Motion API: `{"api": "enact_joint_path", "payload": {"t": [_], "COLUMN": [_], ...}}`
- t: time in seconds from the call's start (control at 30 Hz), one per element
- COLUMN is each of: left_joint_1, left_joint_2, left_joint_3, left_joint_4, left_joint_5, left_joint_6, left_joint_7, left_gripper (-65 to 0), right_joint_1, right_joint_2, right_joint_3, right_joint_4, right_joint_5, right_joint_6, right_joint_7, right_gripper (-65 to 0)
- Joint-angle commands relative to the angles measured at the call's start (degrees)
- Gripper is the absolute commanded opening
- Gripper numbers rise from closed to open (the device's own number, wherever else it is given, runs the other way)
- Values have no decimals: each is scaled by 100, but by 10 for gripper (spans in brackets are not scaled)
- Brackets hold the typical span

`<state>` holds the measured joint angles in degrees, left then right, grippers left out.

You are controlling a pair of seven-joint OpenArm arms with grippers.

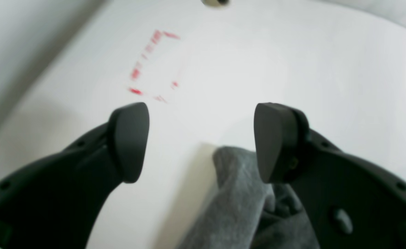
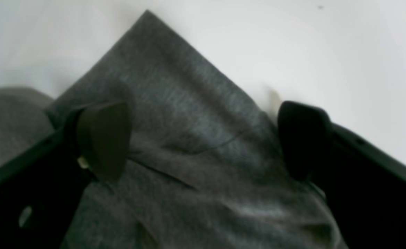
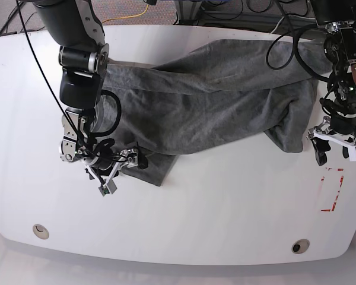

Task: Layout the t-shirt on the table in an organized manner, then fold the t-shirt properly
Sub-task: 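Move both grippers to the shirt's hem edge and grasp it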

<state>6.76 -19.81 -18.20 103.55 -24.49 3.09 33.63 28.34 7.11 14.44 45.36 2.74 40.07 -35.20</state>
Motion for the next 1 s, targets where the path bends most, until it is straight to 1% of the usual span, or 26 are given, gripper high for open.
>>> {"api": "enact_joint_path", "payload": {"t": [0.0,0.03,0.1,0.17,0.2,0.27,0.37,0.5,0.53,0.57,0.63,0.83,0.87,0.93,0.97], "left_joint_1": [-83,-83,-83,-92,-92,-127,-241,-312,-312,-312,-320,-602,-637,-751,-839], "left_joint_2": [-115,-107,-98,25,60,131,192,298,315,333,351,465,465,465,465], "left_joint_3": [-49,-49,-49,-49,-49,-49,-57,-57,-57,-57,-57,-57,-57,-57,-57], "left_joint_4": [32,23,15,15,15,15,15,-56,-73,-109,-179,-557,-645,-838,-970], "left_joint_5": [1,1,-17,-17,-8,1,1,-17,-17,-17,-26,-34,-34,-43,-43], "left_joint_6": [12,12,12,12,12,12,12,12,12,12,12,12,12,12,12], "left_joint_7": [-150,-150,-150,-150,-150,-150,-132,-132,-132,-132,-123,-44,18,158,220], "left_gripper": [-210,-210,-210,-207,-207,-207,-206,-206,-207,-208,-208,-208,-208,-208,-208], "right_joint_1": [-280,-350,-465,-596,-614,-693,-719,-711,-711,-711,-702,-684,-684,-702,-711], "right_joint_2": [-65,-65,-65,-65,-65,-65,-65,-65,-65,-65,-65,-48,-39,-39,-39], "right_joint_3": [-147,-226,-376,-472,-481,-490,-499,-499,-499,-499,-499,-499,-499,-499,-499], "right_joint_4": [110,259,523,769,822,998,1121,1138,1138,1138,1147,1165,1200,1288,1341], "right_joint_5": [-331,-331,-323,-323,-323,-323,-323,-323,-323,-323,-323,-331,-331,-331,-331], "right_joint_6": [-7,-7,-7,-7,-7,-7,-7,-7,-7,-7,-7,-7,-7,-7,-7], "right_joint_7": [-783,-783,-810,-862,-862,-880,-889,-889,-889,-889,-889,-889,-880,-880,-880], "right_gripper": [0,0,-33,-86,-98,-160,-287,-480,-507,-549,-588,-602,-609,-645,-650]}}
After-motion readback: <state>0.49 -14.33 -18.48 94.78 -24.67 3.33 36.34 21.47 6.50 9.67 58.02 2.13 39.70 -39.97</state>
